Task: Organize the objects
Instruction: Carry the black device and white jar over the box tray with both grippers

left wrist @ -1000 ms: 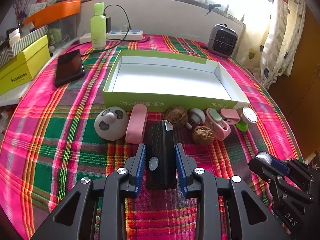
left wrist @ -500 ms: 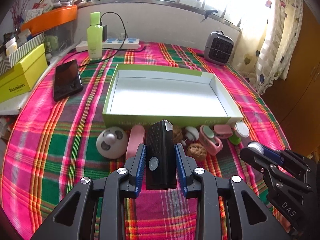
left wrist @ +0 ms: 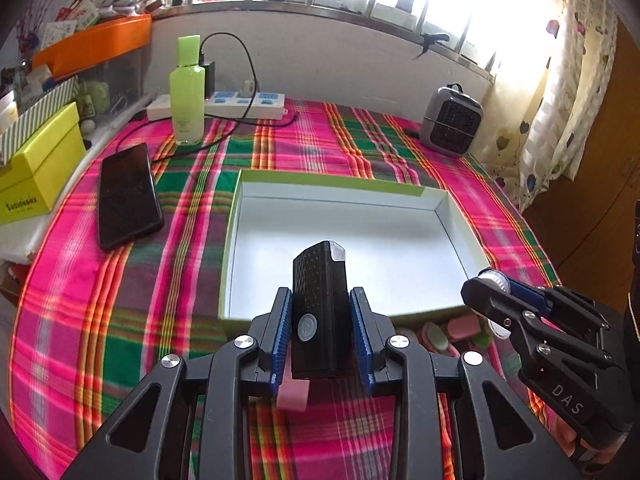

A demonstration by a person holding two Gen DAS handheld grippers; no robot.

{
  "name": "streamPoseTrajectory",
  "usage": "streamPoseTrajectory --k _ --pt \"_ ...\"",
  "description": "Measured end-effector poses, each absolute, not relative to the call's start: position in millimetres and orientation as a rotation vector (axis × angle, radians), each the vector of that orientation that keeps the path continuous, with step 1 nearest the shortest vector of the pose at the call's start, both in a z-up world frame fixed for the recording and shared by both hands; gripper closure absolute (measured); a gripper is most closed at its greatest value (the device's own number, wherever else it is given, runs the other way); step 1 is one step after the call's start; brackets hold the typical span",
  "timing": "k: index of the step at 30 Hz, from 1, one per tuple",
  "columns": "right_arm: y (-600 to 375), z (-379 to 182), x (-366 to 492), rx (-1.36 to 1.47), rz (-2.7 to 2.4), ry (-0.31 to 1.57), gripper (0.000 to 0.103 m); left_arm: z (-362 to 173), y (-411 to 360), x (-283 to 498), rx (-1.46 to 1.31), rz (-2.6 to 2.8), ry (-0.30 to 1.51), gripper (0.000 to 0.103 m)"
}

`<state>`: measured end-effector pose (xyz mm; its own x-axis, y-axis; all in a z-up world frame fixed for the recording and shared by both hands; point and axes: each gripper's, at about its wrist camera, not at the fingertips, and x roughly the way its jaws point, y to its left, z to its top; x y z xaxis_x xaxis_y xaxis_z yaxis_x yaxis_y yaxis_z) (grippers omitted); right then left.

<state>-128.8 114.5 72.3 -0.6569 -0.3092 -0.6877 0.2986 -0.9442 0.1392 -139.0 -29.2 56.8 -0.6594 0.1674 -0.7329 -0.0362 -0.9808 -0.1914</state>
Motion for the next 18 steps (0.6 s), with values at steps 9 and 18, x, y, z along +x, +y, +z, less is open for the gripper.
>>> streamPoseTrajectory --k 9,18 --pt "108 67 -170 1.121 -2.594 0.003 0.083 52 -33 -174 -1.266 2.727 -0.247 0.076" --pt "108 59 -205 1.165 -2.592 -0.007 0.083 44 -38 -207 -1.298 2.713 -0.246 0.076"
